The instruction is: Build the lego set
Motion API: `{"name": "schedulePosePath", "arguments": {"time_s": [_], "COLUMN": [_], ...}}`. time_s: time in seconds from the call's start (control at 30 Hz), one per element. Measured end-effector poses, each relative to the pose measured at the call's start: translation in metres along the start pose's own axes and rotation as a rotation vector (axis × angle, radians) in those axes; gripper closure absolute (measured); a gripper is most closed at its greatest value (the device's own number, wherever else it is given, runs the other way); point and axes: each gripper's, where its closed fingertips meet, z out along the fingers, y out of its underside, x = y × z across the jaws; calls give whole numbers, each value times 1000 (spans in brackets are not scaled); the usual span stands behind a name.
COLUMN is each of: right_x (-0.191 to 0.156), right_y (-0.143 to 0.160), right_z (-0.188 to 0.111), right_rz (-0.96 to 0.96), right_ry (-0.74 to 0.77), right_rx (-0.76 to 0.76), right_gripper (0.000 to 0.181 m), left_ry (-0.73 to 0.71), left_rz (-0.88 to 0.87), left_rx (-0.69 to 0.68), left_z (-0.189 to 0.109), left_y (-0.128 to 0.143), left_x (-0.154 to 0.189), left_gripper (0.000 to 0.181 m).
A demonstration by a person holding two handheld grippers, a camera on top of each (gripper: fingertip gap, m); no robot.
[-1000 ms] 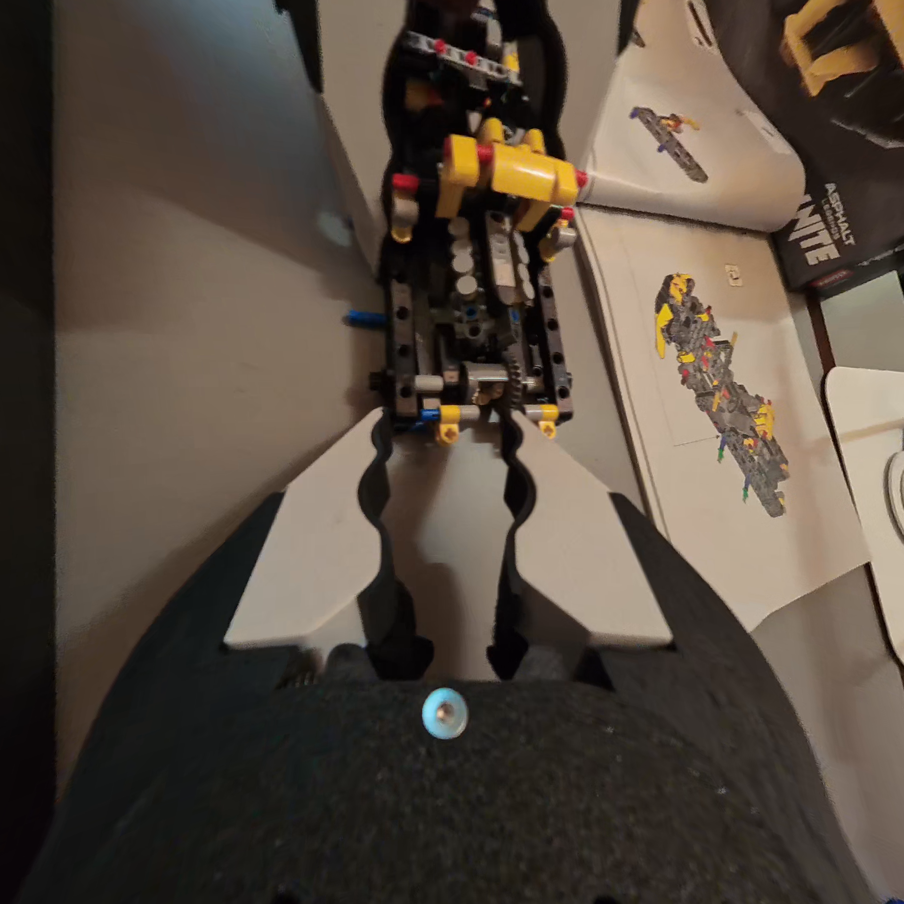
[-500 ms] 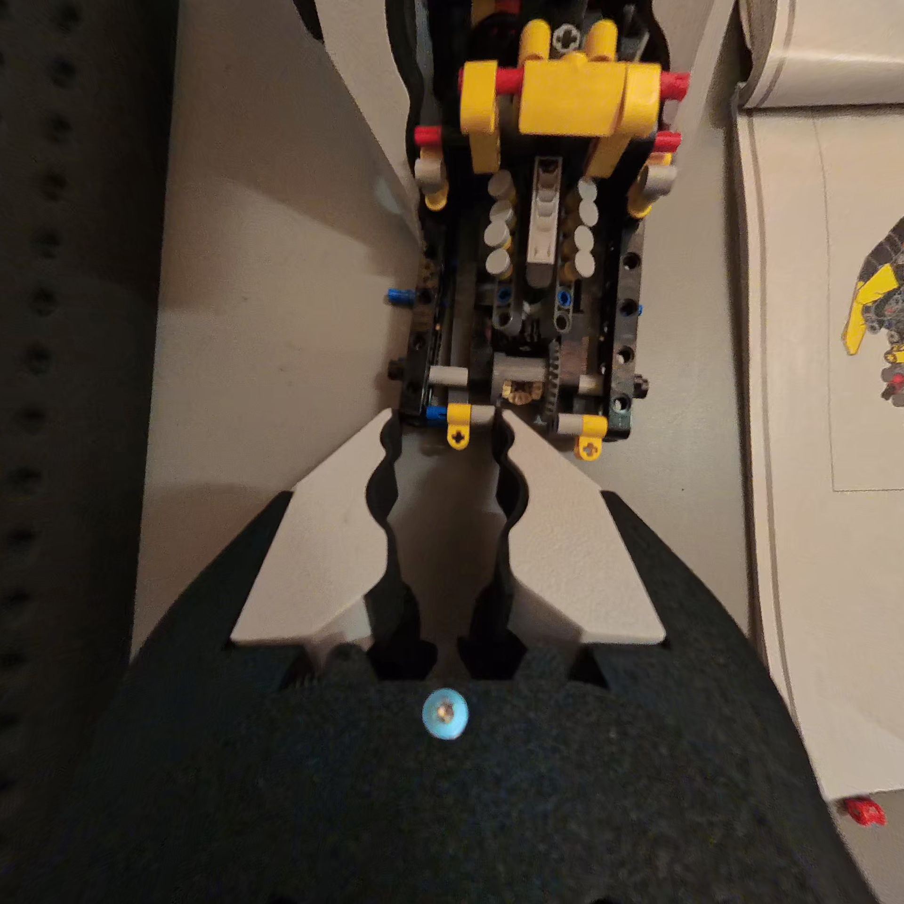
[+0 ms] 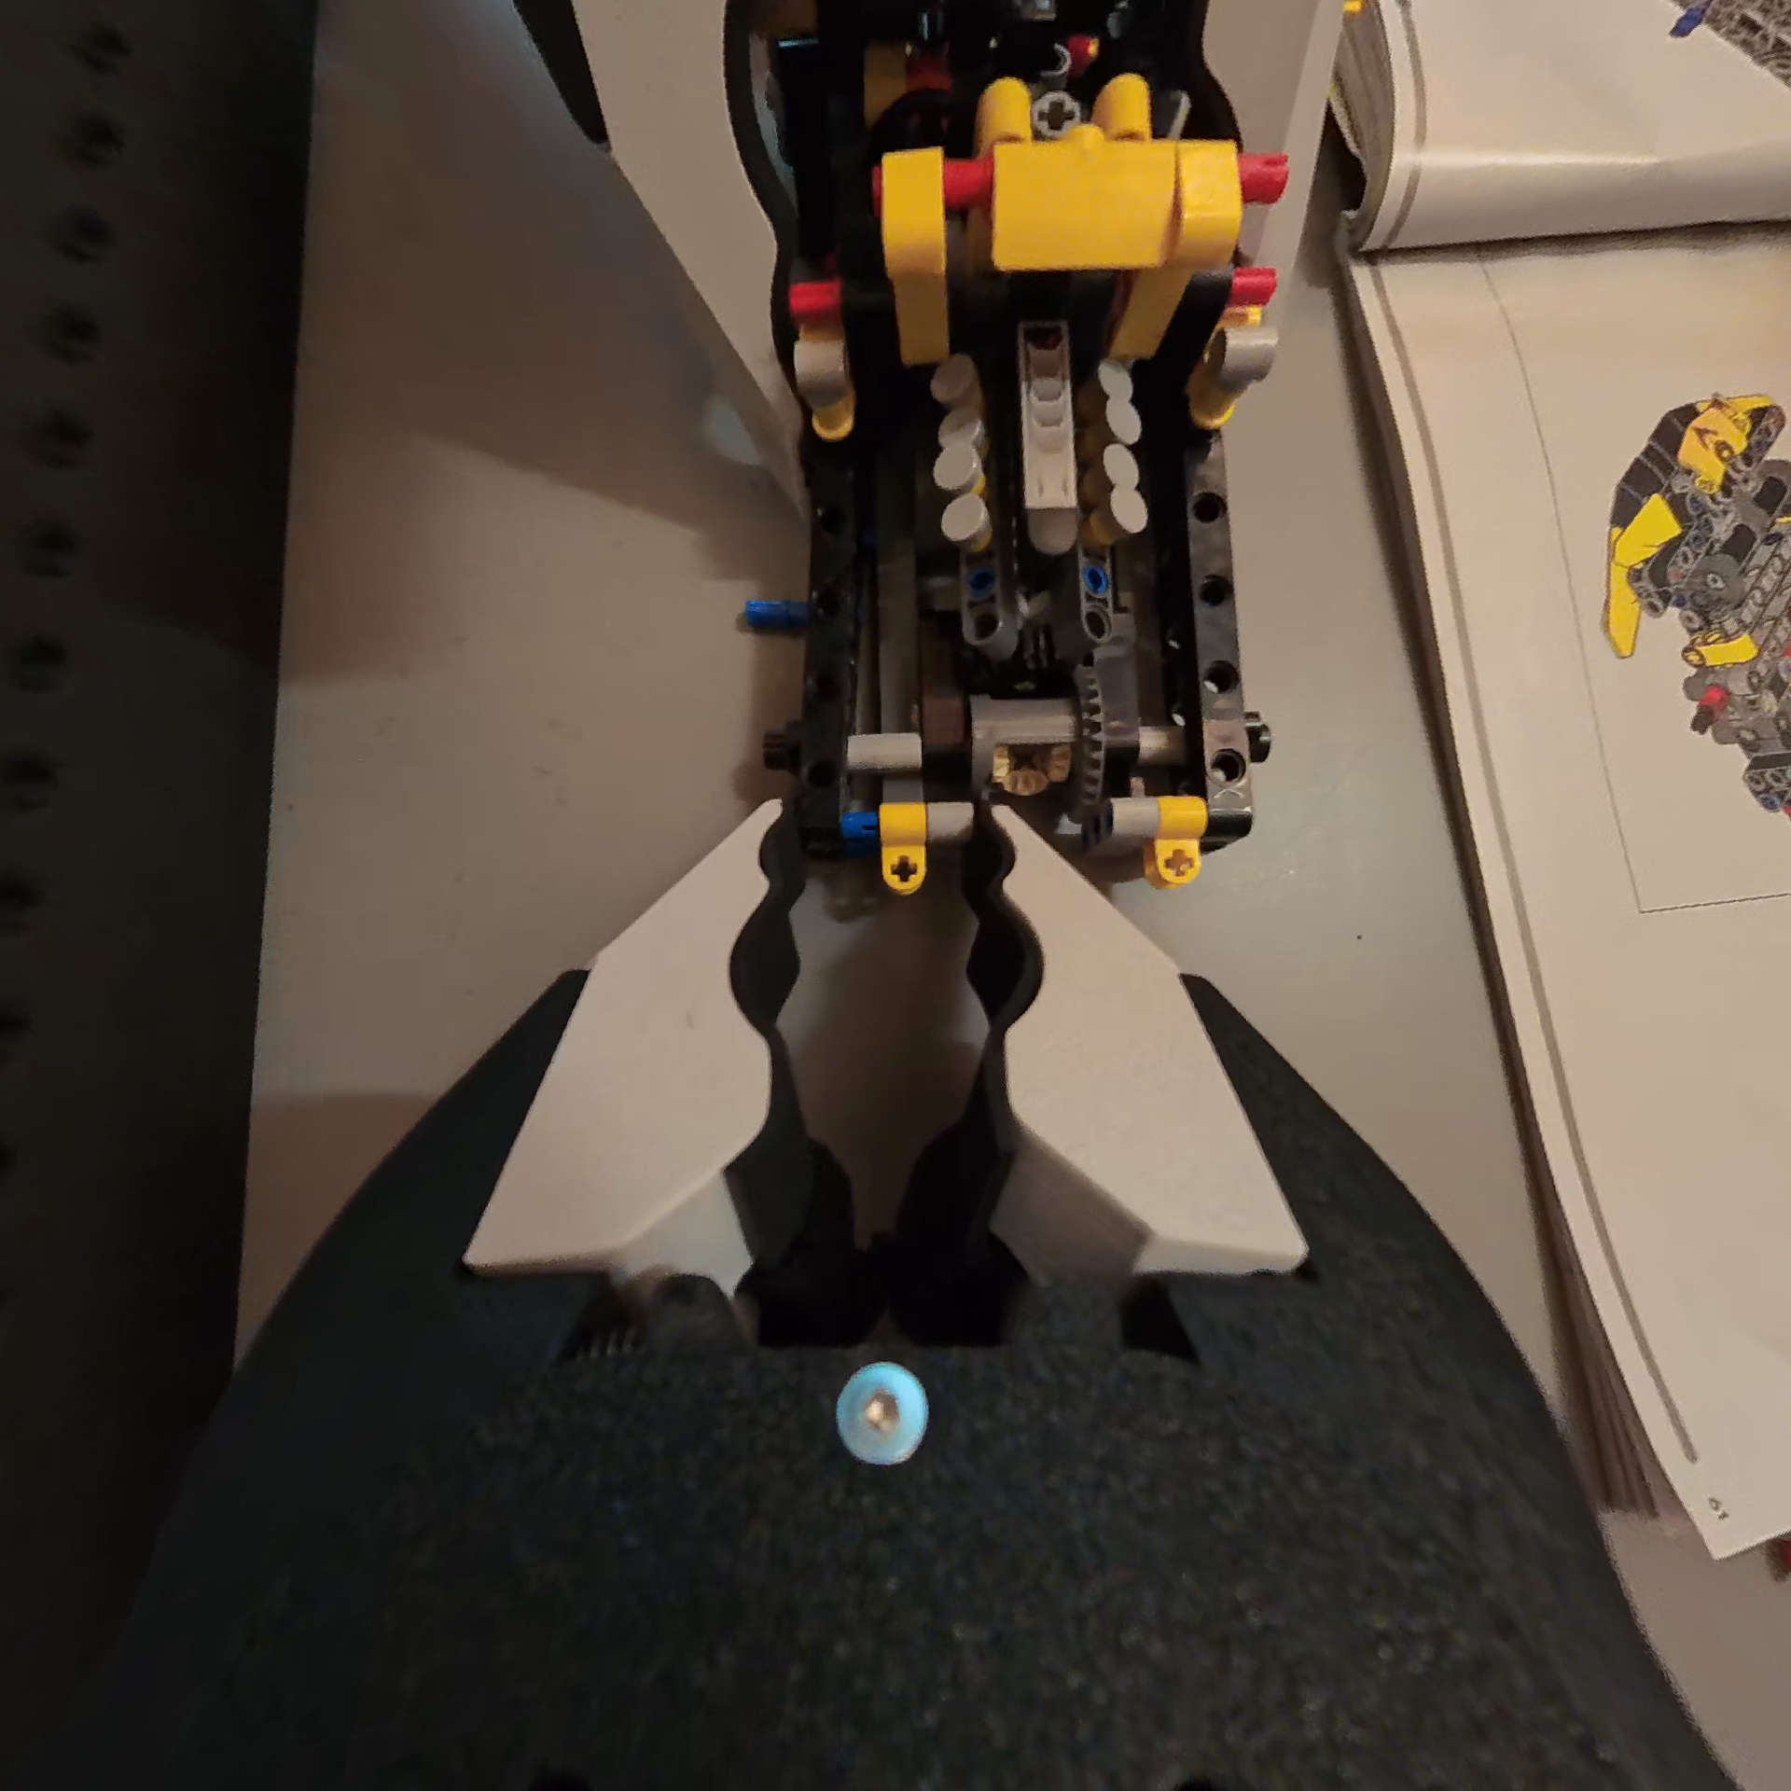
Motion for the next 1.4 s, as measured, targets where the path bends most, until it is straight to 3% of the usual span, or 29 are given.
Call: {"name": "schedulePosePath", "arguments": {"time_s": [0.23, 0.4, 0.53, 0.9, 1.07, 1.4], "right_x": [-3, -4, -4, -2, -2, -4], "right_y": [0, 2, 1, -1, 0, 1], "right_z": [0, -1, 0, -9, -10, -10], "right_rz": [-35, 60, 97, 80, 21, 84], "right_ry": [4, 29, 35, 106, 168, 188], "right_rx": [-65, -166, -159, 61, 38, -49], "right_gripper": [149, 149, 148, 148, 152, 158], "left_ry": [5, -2, -5, -10, -13, -17], "left_rz": [-5, -25, -20, -3, -5, -5], "left_rx": [-8, -21, -16, 3, 3, 3], "left_z": [0, 0, 0, -1, -1, -1], "left_y": [0, 1, 1, 1, 1, 1], "left_x": [2, 1, 1, 1, 1, 1], "left_gripper": [98, 98, 98, 97, 97, 97]}}
